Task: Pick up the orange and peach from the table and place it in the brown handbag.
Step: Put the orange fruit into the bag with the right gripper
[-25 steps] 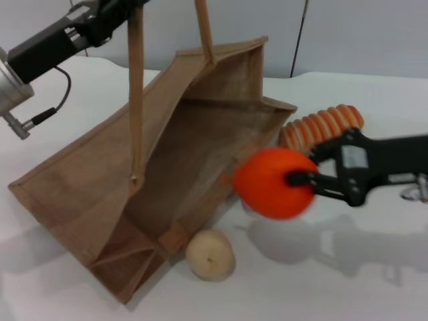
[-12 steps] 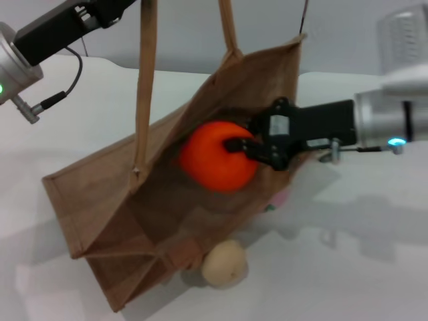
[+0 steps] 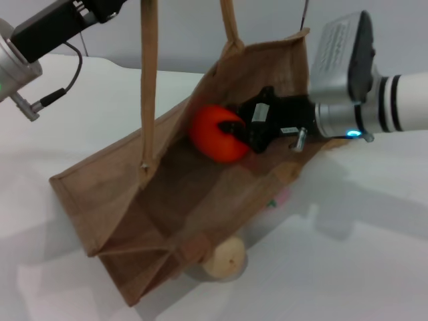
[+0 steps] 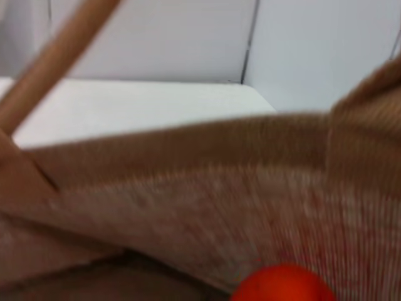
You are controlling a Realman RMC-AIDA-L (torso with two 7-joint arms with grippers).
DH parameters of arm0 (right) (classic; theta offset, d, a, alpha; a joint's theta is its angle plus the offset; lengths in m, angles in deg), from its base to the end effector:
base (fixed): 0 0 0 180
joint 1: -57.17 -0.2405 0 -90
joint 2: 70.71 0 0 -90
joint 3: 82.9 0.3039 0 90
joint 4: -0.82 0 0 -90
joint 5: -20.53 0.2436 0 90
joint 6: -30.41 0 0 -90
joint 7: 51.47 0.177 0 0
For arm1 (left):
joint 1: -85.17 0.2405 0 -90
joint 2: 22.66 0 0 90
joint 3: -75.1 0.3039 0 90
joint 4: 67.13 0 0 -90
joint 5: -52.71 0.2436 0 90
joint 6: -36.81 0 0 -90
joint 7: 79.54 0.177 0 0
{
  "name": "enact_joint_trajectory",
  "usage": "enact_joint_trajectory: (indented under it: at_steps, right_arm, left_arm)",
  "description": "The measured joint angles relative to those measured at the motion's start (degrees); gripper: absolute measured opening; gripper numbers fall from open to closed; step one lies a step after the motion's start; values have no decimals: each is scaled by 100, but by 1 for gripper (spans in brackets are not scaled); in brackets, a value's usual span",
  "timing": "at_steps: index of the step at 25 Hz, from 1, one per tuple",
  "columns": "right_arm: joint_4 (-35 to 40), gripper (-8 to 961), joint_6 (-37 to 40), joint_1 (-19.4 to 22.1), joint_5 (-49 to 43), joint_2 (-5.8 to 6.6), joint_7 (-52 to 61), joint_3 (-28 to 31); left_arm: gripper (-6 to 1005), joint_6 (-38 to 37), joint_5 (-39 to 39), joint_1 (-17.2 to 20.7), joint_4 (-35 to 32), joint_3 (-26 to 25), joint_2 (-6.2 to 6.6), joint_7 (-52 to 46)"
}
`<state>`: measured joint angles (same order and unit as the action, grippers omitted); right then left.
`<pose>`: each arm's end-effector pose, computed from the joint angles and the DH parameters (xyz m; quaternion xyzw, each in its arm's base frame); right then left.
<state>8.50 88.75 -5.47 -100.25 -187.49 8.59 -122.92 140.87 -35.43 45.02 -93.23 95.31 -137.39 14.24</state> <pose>0.1734 0.5069 -0.1471 -0.9816 0.0146 0.1084 0.1564 -0.2214 0.4351 0.0541 -0.7933 -0.1942 -0.5636 0.1239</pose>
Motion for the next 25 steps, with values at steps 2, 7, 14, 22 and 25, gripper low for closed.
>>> enact_joint_trajectory:
  at_steps: [2,7,14,22,25]
  right_arm:
    - [-200,68,-196,-21,192,-16,-528,47]
    - [-628,134,-205,2,912,-13,-1827,68]
    - [-710,358,64,107,1065,-7,-2317,148]
    - [-427,588,1387,543,1074,51,-2478,432]
    - [-184,653,1897,850,1074,65,-2475,708]
  left_arm:
    - [112,52,-62,7,0,-3,-4,0]
    - [112,146,-245,90,9,-22,2,-19]
    - [112,144,-374,290,27,-497,-30,41]
    - [112,-10,-360,481,27,-790,-63,184]
    - [112,-161,-355,594,26,-886,-84,231]
